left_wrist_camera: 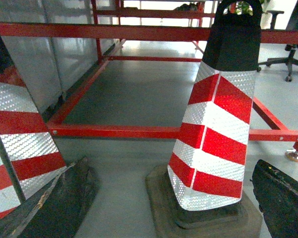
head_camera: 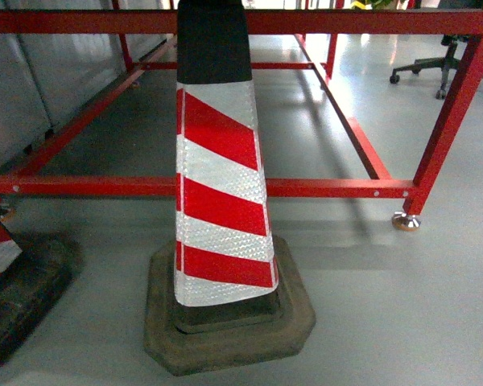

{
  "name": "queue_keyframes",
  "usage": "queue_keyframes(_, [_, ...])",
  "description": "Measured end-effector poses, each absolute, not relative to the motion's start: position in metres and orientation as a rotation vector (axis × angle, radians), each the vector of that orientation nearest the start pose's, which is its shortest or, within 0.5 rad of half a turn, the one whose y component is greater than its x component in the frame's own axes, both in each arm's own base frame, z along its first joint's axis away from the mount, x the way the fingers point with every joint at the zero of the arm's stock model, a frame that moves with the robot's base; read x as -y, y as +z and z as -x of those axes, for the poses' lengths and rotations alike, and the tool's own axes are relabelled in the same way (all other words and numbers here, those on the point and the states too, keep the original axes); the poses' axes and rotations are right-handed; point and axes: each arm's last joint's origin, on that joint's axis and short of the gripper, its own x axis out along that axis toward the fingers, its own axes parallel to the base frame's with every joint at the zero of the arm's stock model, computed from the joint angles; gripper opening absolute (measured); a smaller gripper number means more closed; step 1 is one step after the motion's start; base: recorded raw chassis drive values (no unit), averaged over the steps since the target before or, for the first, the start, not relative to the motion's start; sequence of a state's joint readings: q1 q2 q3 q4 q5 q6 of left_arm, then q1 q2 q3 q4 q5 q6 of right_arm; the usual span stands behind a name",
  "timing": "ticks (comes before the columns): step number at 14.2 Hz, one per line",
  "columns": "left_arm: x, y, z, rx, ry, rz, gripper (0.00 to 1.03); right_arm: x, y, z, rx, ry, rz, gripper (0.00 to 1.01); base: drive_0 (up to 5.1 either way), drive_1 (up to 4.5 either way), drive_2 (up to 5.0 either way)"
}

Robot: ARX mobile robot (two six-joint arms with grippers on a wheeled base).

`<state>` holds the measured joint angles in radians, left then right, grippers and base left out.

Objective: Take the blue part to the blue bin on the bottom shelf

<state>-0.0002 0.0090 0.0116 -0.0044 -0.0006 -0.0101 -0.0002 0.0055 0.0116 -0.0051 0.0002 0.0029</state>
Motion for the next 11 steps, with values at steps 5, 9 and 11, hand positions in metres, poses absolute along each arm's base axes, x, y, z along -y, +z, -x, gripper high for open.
queue_keyframes(5, [0.0000,0.1664,-0.0975,-0.001,0.000,0.010,0.98,0.0000,0.1665,-0.0973,0.001,0.000,-0.003,0.98,0.0,0.00,0.0])
queue_keyframes(9, [0.0000,0.1664,-0.0975,-0.002,0.000,0.010,0.98,0.0000,0.1665,-0.0973,0.001,0.000,-0.003,0.98,0.0,0.00,0.0])
queue_keyframes(11, [0.0000,0.1664,-0.0975,-0.001,0.000,0.010,0.98,0.0000,0.1665,-0.0973,0.001,0.000,-0.003,0.98,0.0,0.00,0.0])
